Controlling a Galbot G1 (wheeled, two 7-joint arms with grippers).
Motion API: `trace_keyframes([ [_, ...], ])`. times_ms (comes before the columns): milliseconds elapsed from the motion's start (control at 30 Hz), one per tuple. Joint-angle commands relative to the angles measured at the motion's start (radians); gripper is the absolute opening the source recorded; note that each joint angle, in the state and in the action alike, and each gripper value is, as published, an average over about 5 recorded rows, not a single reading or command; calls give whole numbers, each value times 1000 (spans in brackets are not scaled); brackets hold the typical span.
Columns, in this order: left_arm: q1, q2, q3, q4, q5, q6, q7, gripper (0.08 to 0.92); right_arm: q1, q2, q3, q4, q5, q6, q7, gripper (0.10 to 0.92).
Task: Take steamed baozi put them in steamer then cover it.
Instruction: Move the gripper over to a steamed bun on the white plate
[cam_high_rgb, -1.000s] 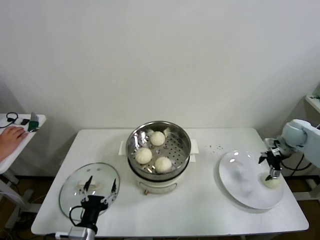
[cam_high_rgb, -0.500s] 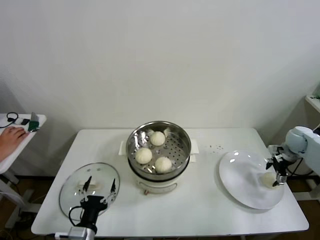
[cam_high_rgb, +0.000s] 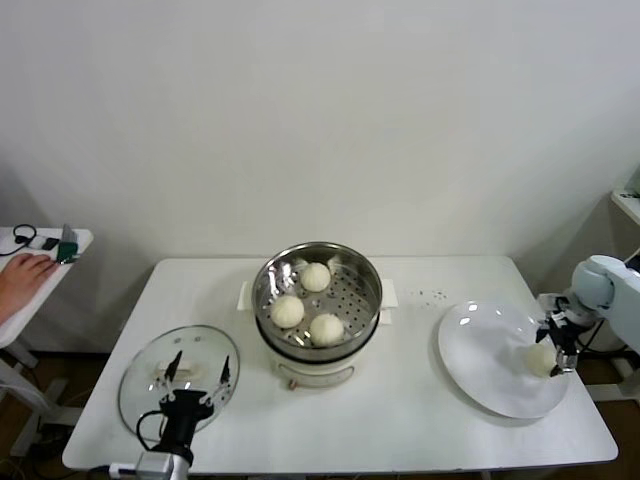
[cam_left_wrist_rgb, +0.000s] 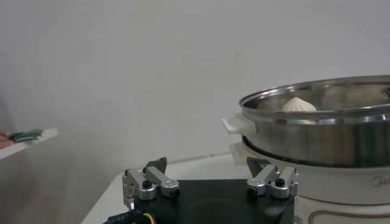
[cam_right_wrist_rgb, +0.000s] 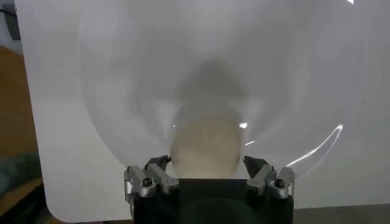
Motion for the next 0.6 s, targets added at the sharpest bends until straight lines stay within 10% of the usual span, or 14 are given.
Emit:
trace_keyframes([
  [33,2,0,-1,3,2,-1,0,823,-7,8,0,-9,-6,3,-2,821],
  [600,6,-1,-2,-3,2,-4,0,823,33,10,-15,-6,36,12,7,704],
])
